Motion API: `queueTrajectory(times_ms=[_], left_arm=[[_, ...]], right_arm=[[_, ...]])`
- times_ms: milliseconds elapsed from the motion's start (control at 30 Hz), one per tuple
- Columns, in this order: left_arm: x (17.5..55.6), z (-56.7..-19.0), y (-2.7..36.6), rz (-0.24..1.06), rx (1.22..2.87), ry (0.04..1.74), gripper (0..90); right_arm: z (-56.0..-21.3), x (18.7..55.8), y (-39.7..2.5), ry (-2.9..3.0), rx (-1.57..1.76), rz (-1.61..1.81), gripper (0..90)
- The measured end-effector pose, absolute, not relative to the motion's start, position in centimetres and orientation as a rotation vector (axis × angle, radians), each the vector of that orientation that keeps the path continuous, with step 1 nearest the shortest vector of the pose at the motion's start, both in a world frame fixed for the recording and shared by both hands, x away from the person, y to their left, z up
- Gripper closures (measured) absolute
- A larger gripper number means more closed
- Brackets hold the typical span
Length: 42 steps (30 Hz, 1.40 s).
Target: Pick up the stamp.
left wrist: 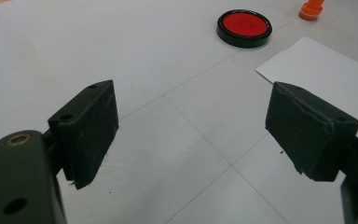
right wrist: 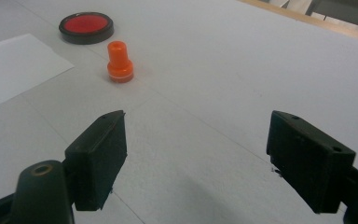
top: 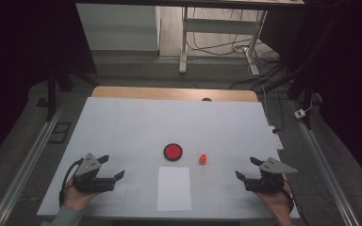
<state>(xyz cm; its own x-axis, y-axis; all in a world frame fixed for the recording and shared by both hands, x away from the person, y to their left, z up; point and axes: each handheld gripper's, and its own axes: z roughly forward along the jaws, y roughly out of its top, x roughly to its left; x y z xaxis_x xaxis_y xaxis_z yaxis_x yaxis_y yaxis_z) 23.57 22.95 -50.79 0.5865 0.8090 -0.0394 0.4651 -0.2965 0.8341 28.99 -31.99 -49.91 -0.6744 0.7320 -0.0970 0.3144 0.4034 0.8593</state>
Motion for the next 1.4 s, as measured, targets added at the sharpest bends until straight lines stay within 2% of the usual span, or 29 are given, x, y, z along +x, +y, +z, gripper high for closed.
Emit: queueTrajectory(times_ms=[833, 1400], left_arm=[[23.9, -51.0, 22.9, 0.506, 1.946, 1.007, 18.2], [24.0, -51.1, 22.6, 0.511, 1.959, 1.001, 18.7]], right_arm=[[-49.9, 29.1, -31.8, 2.212, 0.911, 1.206, 23.6], [-48.1, 30.1, -29.8, 2.224, 0.934, 1.196, 24.7]])
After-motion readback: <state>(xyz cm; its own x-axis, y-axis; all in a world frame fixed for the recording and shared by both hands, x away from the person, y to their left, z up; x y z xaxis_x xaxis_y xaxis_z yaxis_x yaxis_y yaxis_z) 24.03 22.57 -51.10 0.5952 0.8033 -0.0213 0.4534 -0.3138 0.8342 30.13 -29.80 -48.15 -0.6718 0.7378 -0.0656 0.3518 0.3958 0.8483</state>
